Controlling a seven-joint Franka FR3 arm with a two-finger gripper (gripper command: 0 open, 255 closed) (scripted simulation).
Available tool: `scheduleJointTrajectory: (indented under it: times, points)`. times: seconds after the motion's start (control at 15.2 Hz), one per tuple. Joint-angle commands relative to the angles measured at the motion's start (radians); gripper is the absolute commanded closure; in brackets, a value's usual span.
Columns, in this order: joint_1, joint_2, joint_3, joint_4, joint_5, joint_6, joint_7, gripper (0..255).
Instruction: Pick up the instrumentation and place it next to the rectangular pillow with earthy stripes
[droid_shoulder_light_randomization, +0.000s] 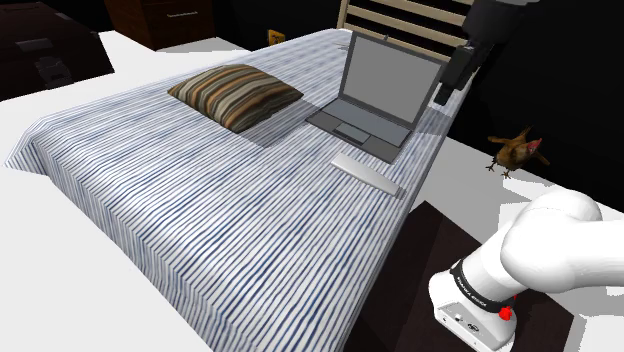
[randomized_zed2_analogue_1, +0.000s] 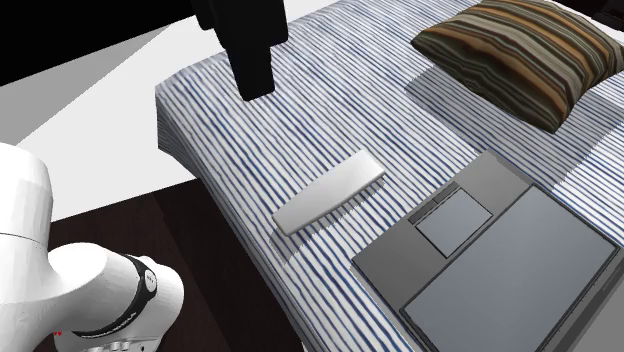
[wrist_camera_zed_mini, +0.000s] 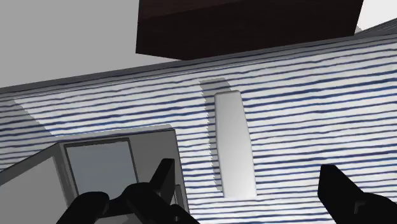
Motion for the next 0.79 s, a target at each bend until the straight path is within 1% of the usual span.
scheduleJointTrajectory:
  times: [0.0, 0.4, 0.73]
  points:
    - [0.0, 0.0, 0.0, 0.0, 0.0, 0.0, 0.0, 0]
    - [0.014, 0.035, -0.013, -0.175, 0.005, 0.207, -0.038, 0]
    - [0.026, 0.109, -0.023, -0.288, 0.01, 0.391, -0.07, 0]
